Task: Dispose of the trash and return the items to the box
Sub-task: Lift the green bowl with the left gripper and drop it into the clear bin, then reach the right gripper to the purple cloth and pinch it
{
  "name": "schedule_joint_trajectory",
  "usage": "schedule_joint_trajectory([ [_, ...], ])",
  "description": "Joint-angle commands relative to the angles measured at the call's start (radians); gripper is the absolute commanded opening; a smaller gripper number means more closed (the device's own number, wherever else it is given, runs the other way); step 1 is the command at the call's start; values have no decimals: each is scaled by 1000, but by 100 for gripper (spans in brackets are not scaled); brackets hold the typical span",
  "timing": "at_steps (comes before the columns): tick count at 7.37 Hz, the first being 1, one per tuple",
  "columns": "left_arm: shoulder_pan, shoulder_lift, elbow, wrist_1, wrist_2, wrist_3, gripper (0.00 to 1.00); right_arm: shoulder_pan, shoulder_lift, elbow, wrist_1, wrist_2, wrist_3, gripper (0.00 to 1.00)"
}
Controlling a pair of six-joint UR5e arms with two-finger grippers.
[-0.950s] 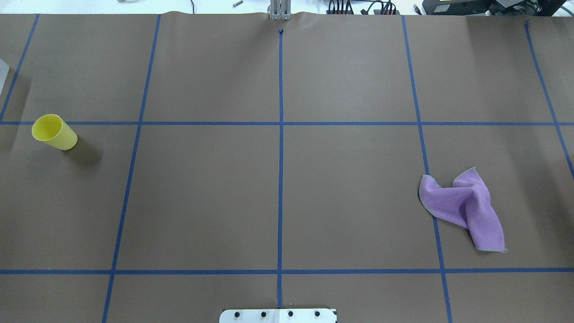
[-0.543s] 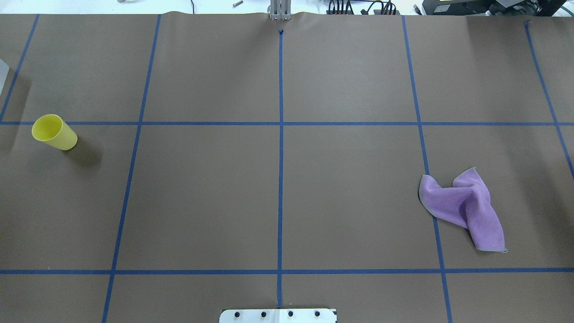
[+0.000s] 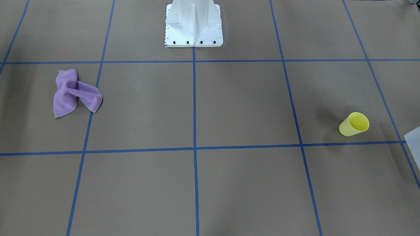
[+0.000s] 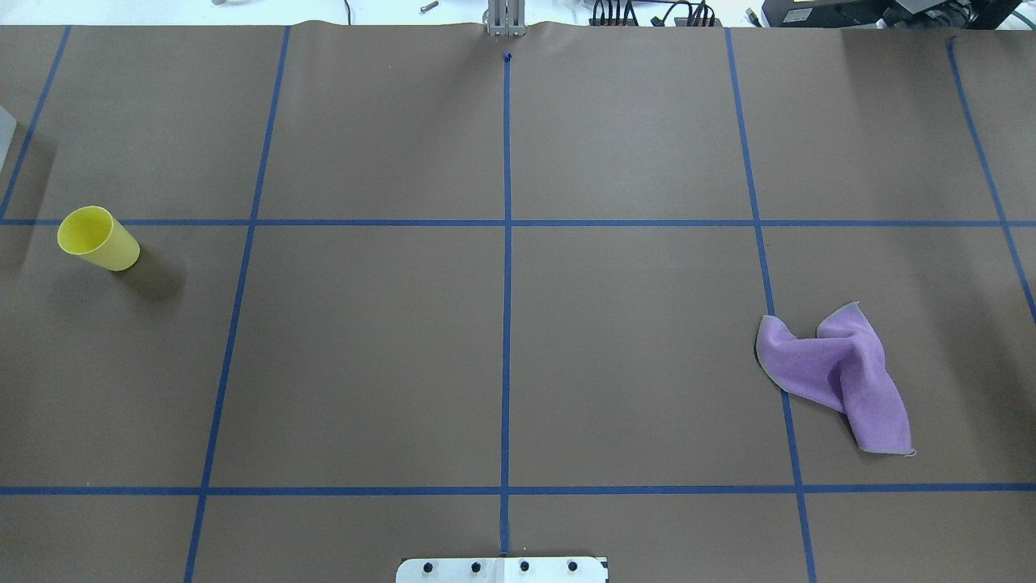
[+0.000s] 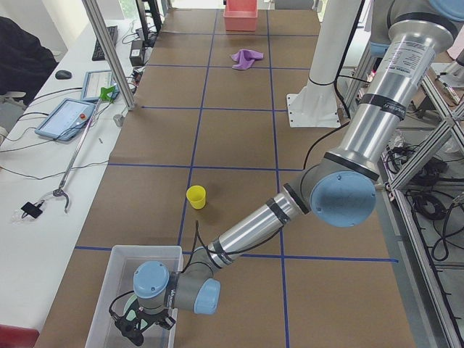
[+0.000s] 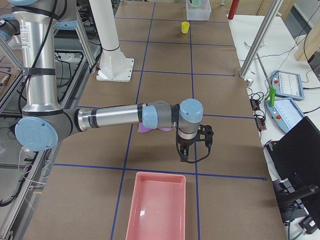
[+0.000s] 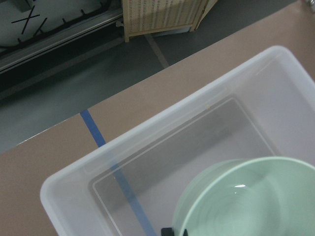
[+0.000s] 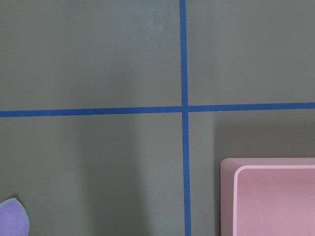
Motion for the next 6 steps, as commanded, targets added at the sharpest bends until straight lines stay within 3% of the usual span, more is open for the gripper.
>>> schedule_joint_trajectory([
  [1,3,5,1,-7,19,1,33,0,-7,13,-2,0,0,100],
  [2,5,23,5,-66,56,1,99,0,-7,20,-3,2,0,100],
  [6,-13,14,-34,-88,33,13,99,0,-8,43,-12,2,23,100],
])
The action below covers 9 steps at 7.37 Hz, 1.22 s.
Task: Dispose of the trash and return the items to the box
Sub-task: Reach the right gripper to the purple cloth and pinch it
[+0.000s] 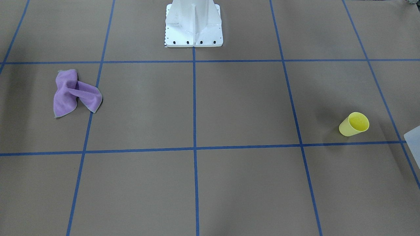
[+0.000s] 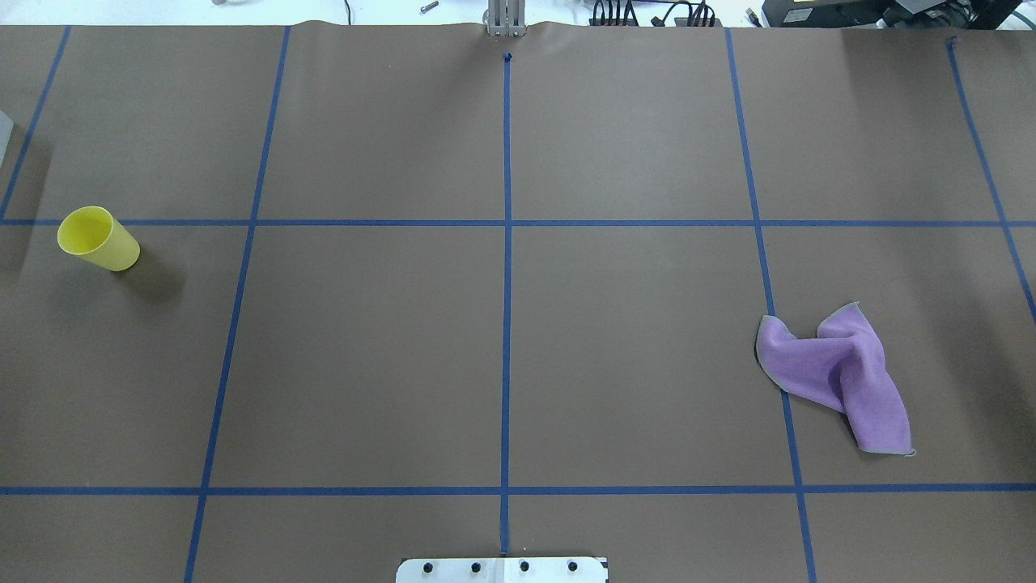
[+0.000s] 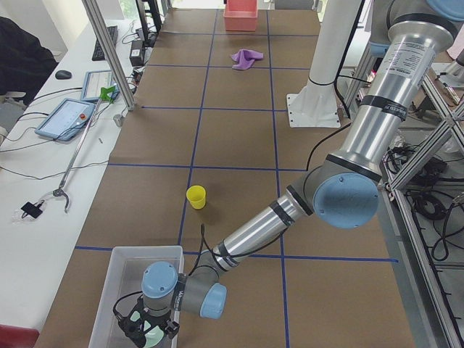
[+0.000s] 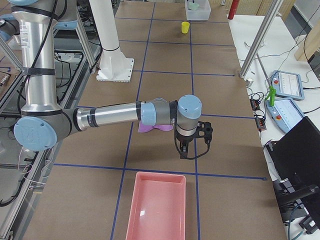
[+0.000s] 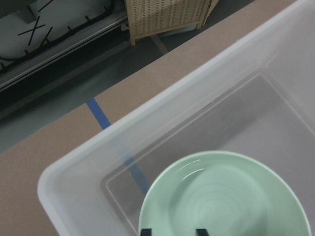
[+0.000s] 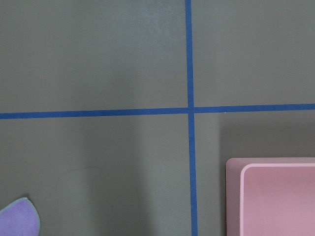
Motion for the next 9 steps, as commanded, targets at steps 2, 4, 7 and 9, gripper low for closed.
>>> schedule_joint_trajectory([
  [2,-47,-13,-83,15,-68,11,99,0,-4,1,-3,0,6,100],
  [4,-50,0,-236,52,-69,23,99,0,-27,8,7,23,7,100],
  [7,-36,61,-654,484,-53,252,98,-107,-41,41,11,66,86,100],
  [9,-21,112,-885,682,-52,268,99,-199,-41,51,28,58,114,100],
])
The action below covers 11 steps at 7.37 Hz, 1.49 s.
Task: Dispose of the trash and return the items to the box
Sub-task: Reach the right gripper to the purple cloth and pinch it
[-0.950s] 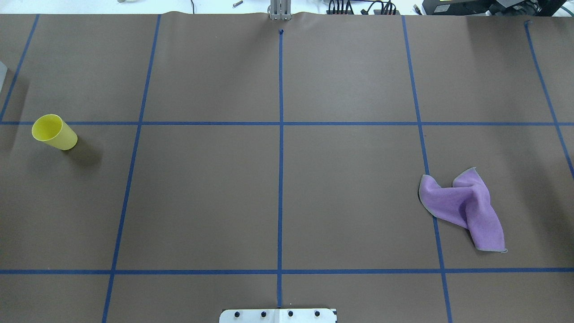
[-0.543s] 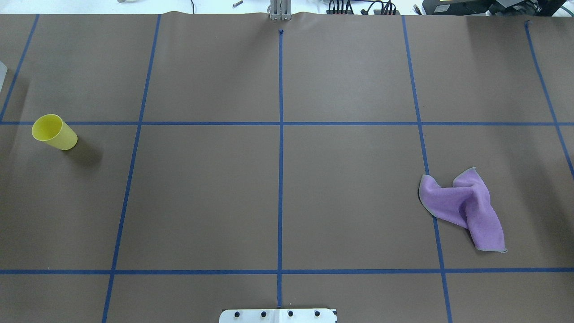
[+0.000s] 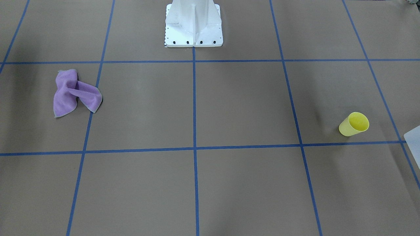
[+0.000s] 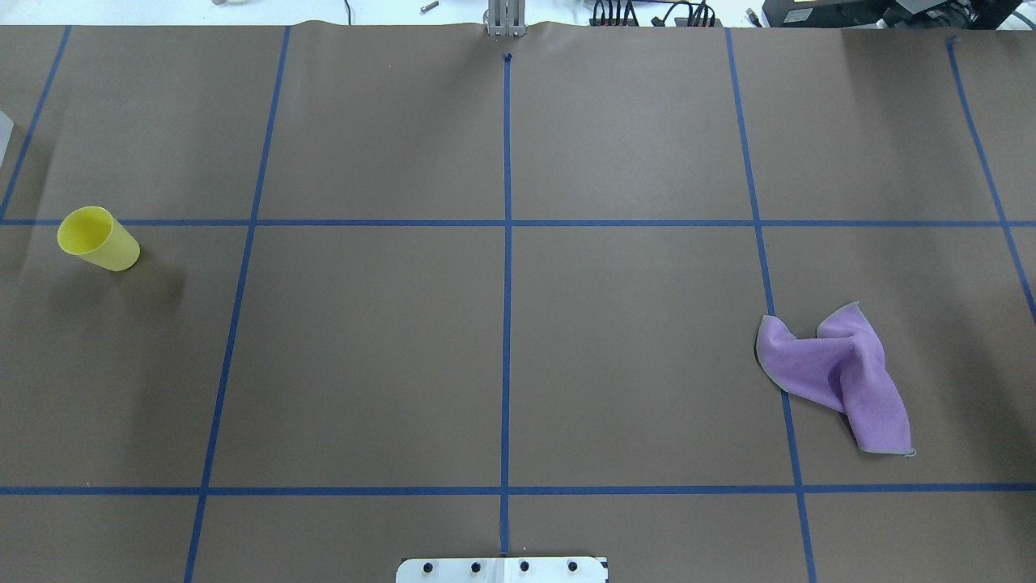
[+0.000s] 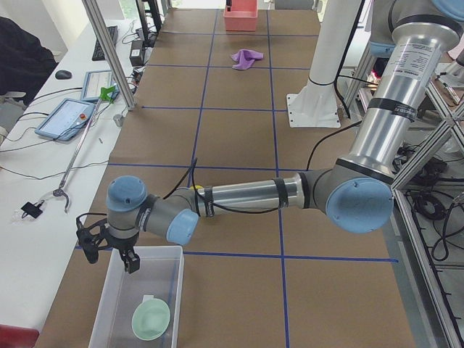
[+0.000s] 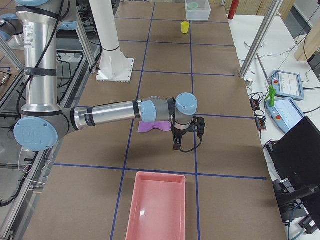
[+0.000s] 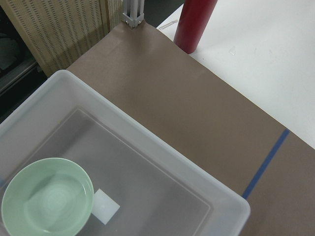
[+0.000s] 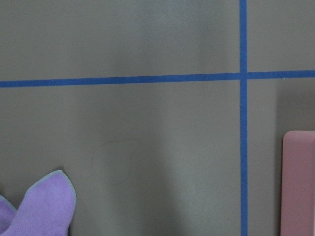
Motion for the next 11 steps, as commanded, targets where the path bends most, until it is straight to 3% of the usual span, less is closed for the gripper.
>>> schedule_joint_trajectory([
  [1,50,31,-182,140,4,22,99,-107,-2,3,54,-4,95,100],
  [3,67,34,-204,137,-1,22,99,-256,-15,-1,283,-18,444,100],
  [5,109,32,-210,140,4,10,98,-409,-11,-4,480,-85,788,100],
  [11,117,40,-245,132,-1,22,98,-574,4,-15,500,-138,915,100],
])
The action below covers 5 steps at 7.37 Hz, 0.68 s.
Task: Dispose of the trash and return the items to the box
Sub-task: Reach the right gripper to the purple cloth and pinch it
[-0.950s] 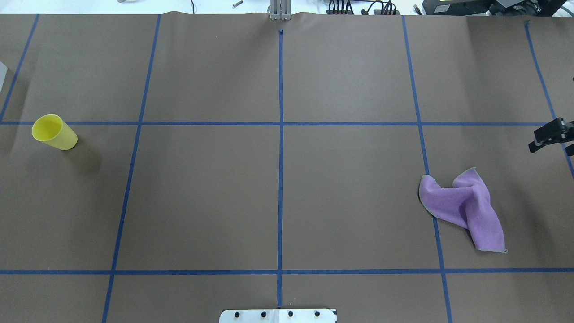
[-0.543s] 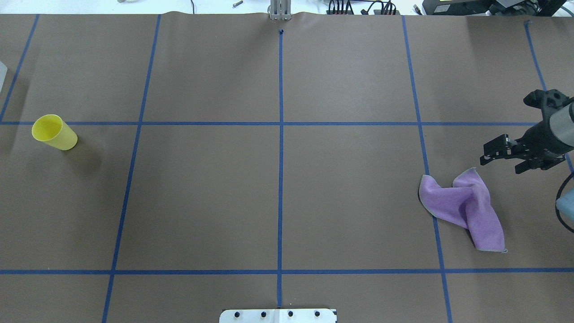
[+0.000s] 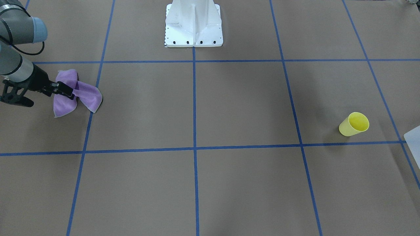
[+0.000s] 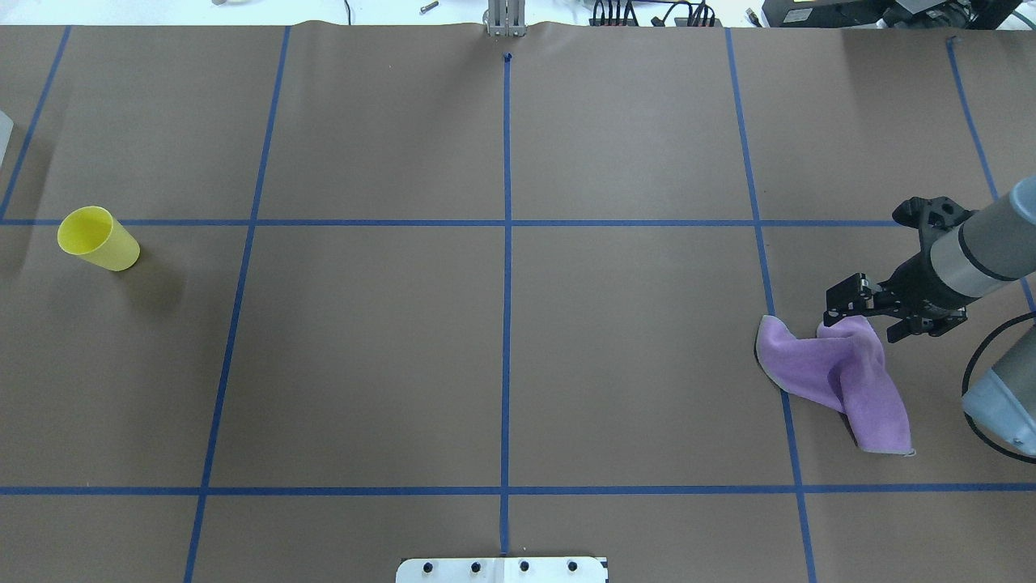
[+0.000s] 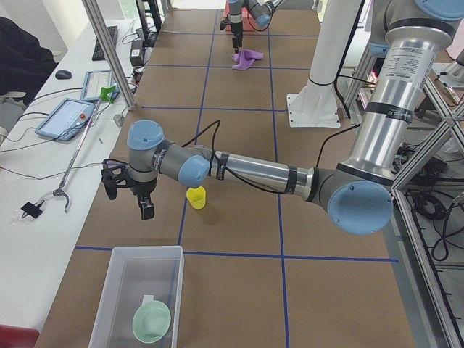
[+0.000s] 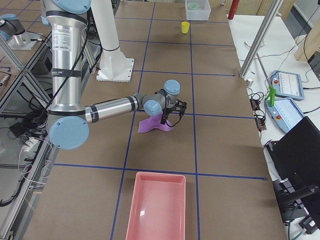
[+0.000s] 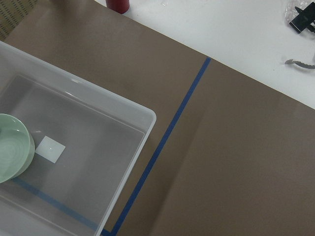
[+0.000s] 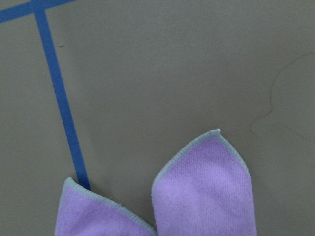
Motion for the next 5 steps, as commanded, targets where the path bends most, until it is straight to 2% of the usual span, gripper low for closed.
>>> schedule_joint_trajectory([
  [1,9,1,-2,0,1,0,98,-34,-1,-6,0,-6,6,73],
  [2,23,1,0,0,0,-1,98,-34,1,-6,0,-6,0,9],
  [3,44,1,1,0,1,-3,98,-34,1,5,0,-6,-8,0],
  [5,96,6,-2,-3,-3,-1,98,16,-14,43,-1,3,-2,0],
])
